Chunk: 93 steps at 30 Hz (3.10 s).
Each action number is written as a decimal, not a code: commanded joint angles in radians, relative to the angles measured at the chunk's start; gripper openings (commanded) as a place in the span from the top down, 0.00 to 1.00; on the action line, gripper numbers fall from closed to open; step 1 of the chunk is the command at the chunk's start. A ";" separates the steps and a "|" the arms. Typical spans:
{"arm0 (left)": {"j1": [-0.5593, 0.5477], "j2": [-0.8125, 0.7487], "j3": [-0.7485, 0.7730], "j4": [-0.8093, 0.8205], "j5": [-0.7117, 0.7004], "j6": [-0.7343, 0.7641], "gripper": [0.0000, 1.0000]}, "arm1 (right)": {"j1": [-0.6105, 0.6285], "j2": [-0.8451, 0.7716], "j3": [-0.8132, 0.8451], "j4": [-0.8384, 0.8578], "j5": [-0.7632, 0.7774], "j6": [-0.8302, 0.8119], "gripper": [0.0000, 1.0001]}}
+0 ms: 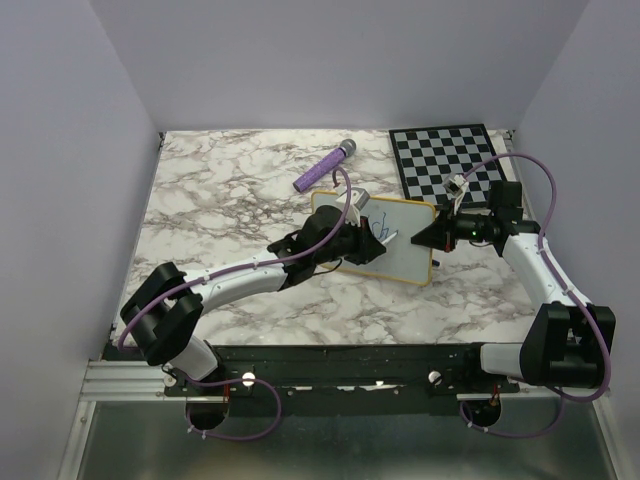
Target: Write a sentence on the whiteboard
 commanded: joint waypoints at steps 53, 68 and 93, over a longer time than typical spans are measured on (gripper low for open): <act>0.031 -0.042 -0.050 -0.054 -0.027 0.002 1.00 | 0.002 -0.012 0.002 0.006 -0.020 -0.021 0.99; 0.031 -0.019 -0.048 -0.061 0.024 -0.001 1.00 | 0.004 -0.014 0.002 0.006 -0.021 -0.022 0.99; 0.029 0.012 0.026 -0.046 0.033 -0.003 1.00 | 0.004 -0.012 0.000 0.006 -0.021 -0.021 0.99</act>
